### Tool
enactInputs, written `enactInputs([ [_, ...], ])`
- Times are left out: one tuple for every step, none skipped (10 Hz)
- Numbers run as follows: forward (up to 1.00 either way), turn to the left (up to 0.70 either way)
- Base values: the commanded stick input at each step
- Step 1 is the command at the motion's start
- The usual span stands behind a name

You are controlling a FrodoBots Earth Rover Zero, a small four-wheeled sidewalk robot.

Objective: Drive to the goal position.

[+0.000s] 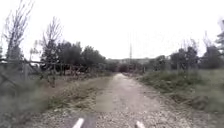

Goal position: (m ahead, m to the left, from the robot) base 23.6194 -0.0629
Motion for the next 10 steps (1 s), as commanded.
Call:
enactInputs([
  [0.7,0.0],
  [0.7,0.0],
  [0.7,0.0],
  [0.7,-0.09],
  [0.7,-0.24],
  [0.7,-0.06],
  [0.7,0.0],
  [0.7,0.0],
  [0.7,0.0],
  [0.7,0.0],
])
